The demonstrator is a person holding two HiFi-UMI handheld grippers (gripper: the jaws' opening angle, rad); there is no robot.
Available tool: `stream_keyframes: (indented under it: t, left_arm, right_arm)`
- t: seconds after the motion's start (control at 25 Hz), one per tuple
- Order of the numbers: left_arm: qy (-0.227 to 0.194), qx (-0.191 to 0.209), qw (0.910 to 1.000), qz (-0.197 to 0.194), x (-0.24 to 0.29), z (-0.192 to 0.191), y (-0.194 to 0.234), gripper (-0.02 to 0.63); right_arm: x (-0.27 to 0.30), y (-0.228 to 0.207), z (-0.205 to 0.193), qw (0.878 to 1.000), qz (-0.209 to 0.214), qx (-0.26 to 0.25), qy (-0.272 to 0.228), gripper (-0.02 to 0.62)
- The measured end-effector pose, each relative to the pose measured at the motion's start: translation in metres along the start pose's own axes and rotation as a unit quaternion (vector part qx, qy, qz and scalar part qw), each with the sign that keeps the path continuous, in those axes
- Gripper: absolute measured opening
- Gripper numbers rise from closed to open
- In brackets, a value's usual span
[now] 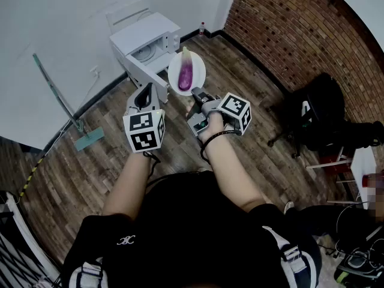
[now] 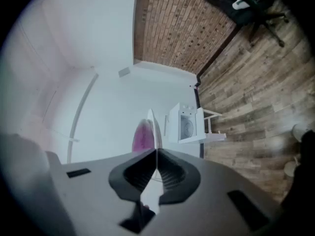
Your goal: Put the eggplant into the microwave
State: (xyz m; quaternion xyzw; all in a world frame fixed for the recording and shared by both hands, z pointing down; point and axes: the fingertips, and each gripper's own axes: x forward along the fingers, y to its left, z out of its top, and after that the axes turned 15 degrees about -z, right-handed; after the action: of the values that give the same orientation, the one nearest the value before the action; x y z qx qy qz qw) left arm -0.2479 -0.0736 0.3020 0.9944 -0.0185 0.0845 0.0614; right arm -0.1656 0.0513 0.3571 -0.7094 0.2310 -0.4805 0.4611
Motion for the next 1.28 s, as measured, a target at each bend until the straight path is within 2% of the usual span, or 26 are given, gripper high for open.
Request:
stream_keyframes:
  t: [0.44, 0.64, 1.0, 1.28]
  left_arm:
    - [0.004, -0.011, 0.9999, -0.006, -0.005, -0.007, -0.001, -0.009]
    - [0.015, -0.011, 0.9998, 0.002, 0.012, -0.013, -0.006, -0.009]
    - [0.032, 0.0, 0.9994, 0.015, 0.111, -0.008, -0.032, -0.009]
    - [0.029, -0.012, 0.9985, 0.044, 0.205, 0.01, -0.052, -0.008]
  right_arm:
    - [-0.007, -0.007, -0.003, 1.0, -0.006, 0.005, -0.007, 0.023]
    - [-0.002, -0.017, 0.011, 1.0, -0.007, 0.013, -0.001, 0.023]
    - [0.033, -0.027, 0.105, 1.0, -0.008, 0.017, 0.018, 0.023]
    - [0.067, -0.012, 0.195, 0.999, -0.009, -0.023, 0.047, 0.023]
